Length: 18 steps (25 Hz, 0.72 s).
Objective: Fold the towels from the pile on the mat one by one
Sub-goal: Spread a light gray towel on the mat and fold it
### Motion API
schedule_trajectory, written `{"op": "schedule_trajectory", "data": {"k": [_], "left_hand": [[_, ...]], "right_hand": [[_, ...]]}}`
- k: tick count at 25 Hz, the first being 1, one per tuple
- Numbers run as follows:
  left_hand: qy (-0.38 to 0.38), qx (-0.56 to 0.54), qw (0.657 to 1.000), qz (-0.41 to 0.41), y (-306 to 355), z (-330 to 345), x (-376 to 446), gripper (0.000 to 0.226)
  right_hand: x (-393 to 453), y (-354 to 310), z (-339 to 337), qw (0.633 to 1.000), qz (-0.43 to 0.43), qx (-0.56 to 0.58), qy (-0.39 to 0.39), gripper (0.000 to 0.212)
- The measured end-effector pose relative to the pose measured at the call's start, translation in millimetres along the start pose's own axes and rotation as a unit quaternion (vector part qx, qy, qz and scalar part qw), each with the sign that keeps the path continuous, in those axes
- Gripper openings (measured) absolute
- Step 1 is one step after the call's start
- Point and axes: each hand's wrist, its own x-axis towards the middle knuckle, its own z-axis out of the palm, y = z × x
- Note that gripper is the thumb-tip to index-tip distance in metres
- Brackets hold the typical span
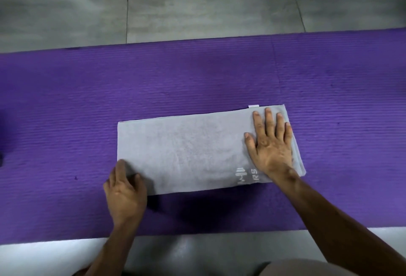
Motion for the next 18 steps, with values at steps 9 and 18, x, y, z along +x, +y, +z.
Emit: {"op": "schedule_trajectory", "data": {"k": [9, 18], "left_hand": [[-0.137, -0.315, 0.891, -0.295, 30, -52, 44, 0.033], [-0.247, -0.262, 0.917, 0.172, 207, -21, -65, 0.052]], "right_hand": [[-27, -36, -27, 0.977, -0.103, 0.161, 0.090, 0.055], [-38, -58, -84, 0.585, 0.096, 0.779, -0.207, 0.012]]}}
